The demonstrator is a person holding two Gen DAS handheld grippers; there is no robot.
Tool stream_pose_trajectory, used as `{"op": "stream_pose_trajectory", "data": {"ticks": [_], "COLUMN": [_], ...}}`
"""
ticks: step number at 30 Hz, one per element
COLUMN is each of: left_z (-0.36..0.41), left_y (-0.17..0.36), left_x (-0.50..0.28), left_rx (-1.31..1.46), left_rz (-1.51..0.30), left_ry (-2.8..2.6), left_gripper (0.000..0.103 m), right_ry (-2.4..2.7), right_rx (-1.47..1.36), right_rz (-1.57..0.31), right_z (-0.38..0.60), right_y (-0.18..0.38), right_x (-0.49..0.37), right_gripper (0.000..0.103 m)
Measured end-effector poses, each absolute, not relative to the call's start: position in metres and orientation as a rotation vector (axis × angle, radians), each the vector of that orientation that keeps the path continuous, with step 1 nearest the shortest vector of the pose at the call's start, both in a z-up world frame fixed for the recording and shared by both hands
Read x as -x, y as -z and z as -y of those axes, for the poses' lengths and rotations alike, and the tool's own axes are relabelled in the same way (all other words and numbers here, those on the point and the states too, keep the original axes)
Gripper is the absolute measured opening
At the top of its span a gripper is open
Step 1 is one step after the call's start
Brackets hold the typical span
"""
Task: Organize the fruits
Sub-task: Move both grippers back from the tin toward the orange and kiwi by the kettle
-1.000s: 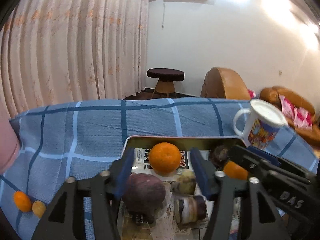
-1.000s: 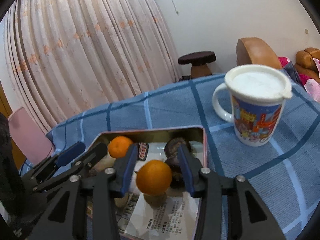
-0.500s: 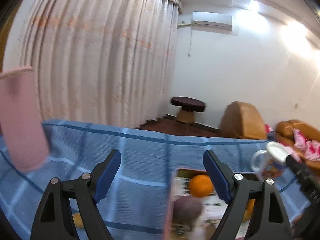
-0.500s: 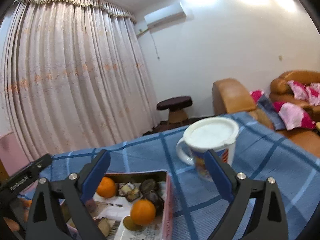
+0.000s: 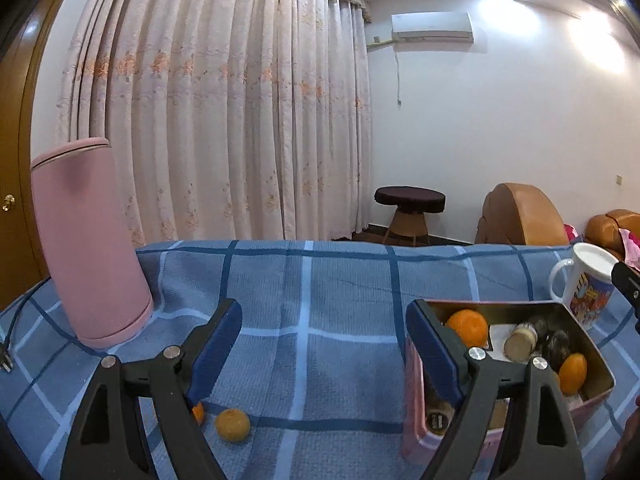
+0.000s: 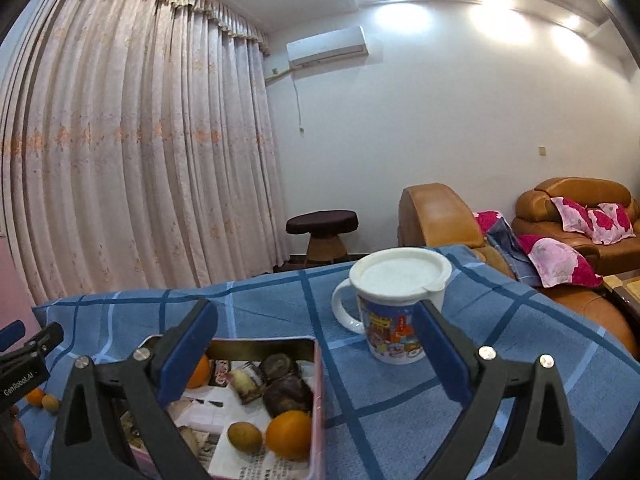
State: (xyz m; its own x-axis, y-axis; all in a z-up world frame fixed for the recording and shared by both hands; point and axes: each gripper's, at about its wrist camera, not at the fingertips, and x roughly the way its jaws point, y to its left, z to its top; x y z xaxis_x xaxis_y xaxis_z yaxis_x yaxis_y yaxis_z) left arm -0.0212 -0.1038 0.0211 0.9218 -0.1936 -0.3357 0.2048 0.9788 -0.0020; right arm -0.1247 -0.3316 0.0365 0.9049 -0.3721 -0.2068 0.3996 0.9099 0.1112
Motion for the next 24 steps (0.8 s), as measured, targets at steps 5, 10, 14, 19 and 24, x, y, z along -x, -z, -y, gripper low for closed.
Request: {"op": "stream_pose_trajectory", "data": {"ticks": [5,10,14,19,24], "left_z": [0.101,0.096,0.089,0.076,0.062], "left_y": [-0.019,-0.018,-0.018,-0.017,-0.015], "left_x": [0.028,0.035,0.036,0.035,0.035], "left_rx": [-0.061,-0.066,-0.06,-0.063,-0.071], "left_rz": [-0.35,-0.337,-0.363,-0.387,-0.403], "left_ry": [0.213,0.216,0.219,0.225,0.221], "left_gripper": [0.085,0.085,0.085,0.085,0.085], "right_ry": [0.399,0.406,0.378,0.34,0.302], "right_rx": [-0.207,-0.186,-0.2,-0.192,-0.176], "right_rz": [-0.208,-0.21,-0.247,-0.259,-0.271], "right_z": [0.33,0.315,0.304,0.279,0.253], "right_y": [-0.033,-0.033,-0.031,-0.029,-0.028], "right_x": [0.127,0.13,0.127,0.125,0.118], "right_gripper": [0.1,0.1,0.1,0.1,0.099]}}
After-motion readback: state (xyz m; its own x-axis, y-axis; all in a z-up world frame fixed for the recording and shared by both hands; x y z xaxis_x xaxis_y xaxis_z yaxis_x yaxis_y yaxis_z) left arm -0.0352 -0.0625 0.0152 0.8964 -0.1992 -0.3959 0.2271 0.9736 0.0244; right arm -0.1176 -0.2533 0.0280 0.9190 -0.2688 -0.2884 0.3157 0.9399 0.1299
